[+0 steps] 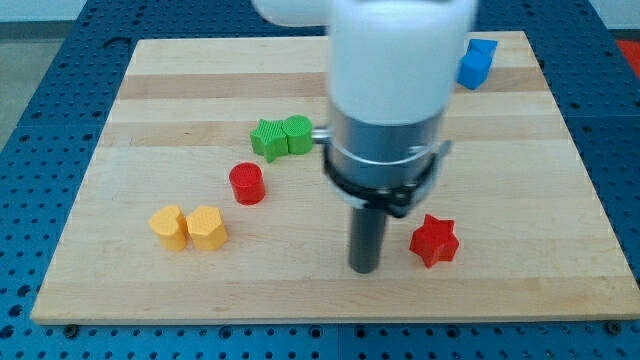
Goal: Slide the red star towards the bottom right
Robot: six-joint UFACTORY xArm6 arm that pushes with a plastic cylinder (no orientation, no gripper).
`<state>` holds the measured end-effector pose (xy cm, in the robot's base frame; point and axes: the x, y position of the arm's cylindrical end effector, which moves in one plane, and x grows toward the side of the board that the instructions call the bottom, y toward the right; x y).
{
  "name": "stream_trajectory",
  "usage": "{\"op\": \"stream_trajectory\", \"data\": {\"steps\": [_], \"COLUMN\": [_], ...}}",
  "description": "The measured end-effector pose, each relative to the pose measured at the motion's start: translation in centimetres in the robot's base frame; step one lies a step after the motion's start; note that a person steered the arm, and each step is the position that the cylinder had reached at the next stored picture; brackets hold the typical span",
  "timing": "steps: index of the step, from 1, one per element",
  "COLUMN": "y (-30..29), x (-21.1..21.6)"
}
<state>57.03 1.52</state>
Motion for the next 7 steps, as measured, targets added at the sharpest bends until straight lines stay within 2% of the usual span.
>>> {"op": "stream_trajectory", "data": {"steps": [1,2,5,7], "y": [0.1,3.1,10.7,10.5], "x": [-2.3,-2.7,-1.1,-2.1]}}
